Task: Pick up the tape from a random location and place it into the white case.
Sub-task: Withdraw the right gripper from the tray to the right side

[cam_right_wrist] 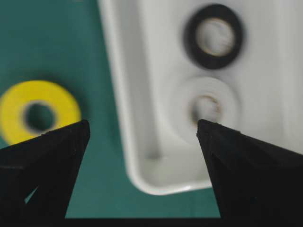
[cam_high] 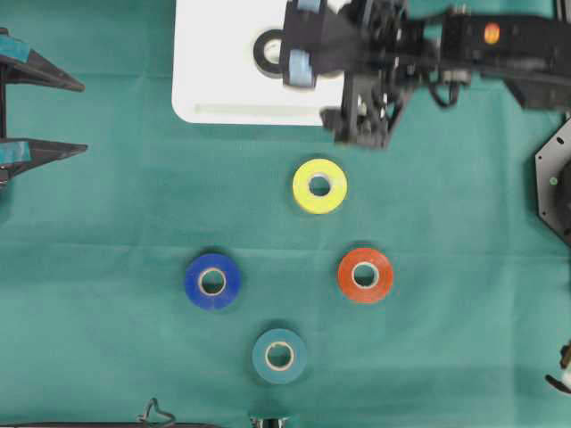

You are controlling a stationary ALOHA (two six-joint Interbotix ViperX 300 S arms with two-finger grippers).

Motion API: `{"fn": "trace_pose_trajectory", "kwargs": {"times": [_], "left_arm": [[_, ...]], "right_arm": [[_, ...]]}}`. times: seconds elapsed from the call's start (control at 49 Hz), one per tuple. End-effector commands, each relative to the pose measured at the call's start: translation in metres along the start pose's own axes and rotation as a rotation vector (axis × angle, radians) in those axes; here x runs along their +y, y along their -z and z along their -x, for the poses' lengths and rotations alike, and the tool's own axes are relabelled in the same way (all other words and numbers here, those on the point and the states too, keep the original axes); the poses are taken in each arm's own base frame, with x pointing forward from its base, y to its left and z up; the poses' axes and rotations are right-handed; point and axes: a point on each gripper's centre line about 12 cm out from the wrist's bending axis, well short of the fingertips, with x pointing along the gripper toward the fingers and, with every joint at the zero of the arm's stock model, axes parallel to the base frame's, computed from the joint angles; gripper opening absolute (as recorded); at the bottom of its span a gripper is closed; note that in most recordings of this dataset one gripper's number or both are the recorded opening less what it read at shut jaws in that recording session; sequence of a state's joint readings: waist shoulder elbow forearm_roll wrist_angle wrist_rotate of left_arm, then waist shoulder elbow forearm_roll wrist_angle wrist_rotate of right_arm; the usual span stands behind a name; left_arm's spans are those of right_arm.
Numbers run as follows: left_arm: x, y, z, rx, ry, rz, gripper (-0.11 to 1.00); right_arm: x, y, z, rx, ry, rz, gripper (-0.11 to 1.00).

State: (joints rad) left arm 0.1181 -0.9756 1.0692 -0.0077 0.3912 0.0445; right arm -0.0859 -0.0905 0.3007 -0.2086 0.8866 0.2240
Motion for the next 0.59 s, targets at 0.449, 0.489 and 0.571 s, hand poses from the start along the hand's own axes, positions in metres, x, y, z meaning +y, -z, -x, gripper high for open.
{"fn": "trace_pose_trajectory", "kwargs": {"times": [0.449,0.489,0.571], "left_arm": [[0.000,-0.005,0.000,-0.014,-0.001,0.004,0.96],[0.000,-0.005,0.000,-0.017,-0.001,0.004,0.96],[0.000,-0.005,0.000,-0.017,-0.001,0.004,0.96]], "right_arm": [[0.013,-0.005,0.024,-0.083,-0.020,0.019,0.89],[0.013,-0.004,0.028,-0.106,-0.025,0.017,0.89],[0.011,-0.001,0.039,-0.156,-0.036,0.015,0.89]]}}
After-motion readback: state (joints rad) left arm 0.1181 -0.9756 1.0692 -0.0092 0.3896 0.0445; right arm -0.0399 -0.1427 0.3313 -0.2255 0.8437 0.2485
